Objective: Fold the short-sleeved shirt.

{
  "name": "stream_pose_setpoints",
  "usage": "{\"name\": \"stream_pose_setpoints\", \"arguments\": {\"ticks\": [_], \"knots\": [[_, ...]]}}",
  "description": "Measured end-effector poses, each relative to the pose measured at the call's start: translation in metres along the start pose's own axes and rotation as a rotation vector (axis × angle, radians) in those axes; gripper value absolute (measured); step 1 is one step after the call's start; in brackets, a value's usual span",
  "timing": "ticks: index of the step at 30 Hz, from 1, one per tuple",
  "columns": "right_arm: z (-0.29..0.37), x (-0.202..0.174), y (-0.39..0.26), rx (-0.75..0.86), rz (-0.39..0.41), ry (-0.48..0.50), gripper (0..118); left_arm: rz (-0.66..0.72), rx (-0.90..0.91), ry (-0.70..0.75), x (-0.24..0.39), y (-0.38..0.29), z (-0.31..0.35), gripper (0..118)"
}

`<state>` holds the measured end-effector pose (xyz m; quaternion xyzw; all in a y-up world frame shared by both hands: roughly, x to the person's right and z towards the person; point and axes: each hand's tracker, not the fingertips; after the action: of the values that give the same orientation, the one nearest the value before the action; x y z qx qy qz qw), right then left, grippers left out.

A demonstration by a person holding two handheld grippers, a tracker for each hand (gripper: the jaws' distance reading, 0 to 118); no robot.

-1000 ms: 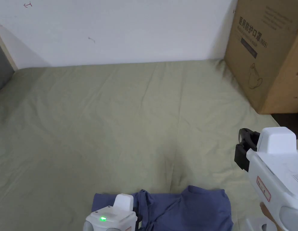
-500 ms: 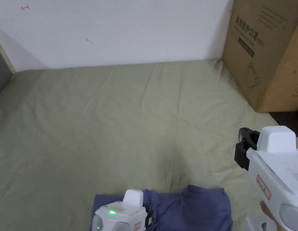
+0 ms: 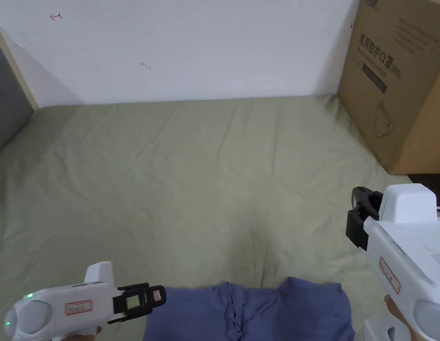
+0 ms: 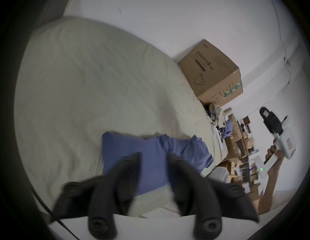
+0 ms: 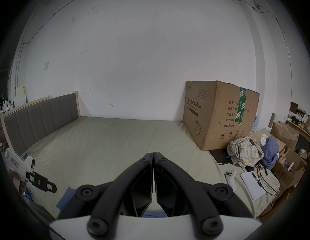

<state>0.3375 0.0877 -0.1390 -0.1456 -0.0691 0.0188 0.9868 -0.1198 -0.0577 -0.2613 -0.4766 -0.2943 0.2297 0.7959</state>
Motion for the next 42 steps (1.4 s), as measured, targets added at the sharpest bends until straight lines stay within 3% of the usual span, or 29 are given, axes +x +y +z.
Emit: {"name": "stream_pose_setpoints", "arguments": {"ticks": [1, 3, 4, 9, 12, 20, 24, 28, 31, 42], "knots": [[-0.001, -0.001, 0.000, -0.002, 0.000, 0.002, 0, 0.031, -0.019, 0.008, -0.009, 0.000, 0.000, 66], [-0.002, -0.005, 0.000, -0.004, 0.007, 0.004, 0, 0.085, -0.028, 0.046, -0.027, -0.002, -0.001, 92], [-0.002, -0.006, 0.000, -0.006, 0.010, 0.003, 0, 0.088, -0.031, 0.044, -0.032, -0.005, -0.004, 96], [-0.007, -0.009, -0.003, -0.022, 0.015, 0.001, 0, 0.175, -0.067, 0.042, -0.071, -0.008, -0.021, 96], [-0.010, -0.009, -0.006, -0.036, 0.018, -0.004, 0, 0.214, -0.108, 0.025, -0.082, -0.012, -0.034, 91], [-0.018, -0.005, -0.011, -0.064, 0.025, -0.018, 0, 0.176, -0.126, 0.012, -0.080, -0.018, -0.062, 47], [-0.020, -0.003, -0.012, -0.068, 0.023, -0.018, 0, 0.150, -0.139, 0.044, -0.074, -0.017, -0.074, 43], [-0.020, -0.002, -0.011, -0.066, 0.020, -0.021, 0, 0.120, -0.136, 0.051, -0.070, -0.017, -0.067, 19], [-0.020, -0.001, -0.010, -0.065, 0.021, -0.023, 0, 0.031, -0.106, 0.080, -0.056, -0.019, -0.061, 15], [-0.014, 0.000, -0.004, -0.042, 0.010, -0.012, 0, -0.061, -0.060, 0.184, -0.029, 0.006, -0.004, 12]]}}
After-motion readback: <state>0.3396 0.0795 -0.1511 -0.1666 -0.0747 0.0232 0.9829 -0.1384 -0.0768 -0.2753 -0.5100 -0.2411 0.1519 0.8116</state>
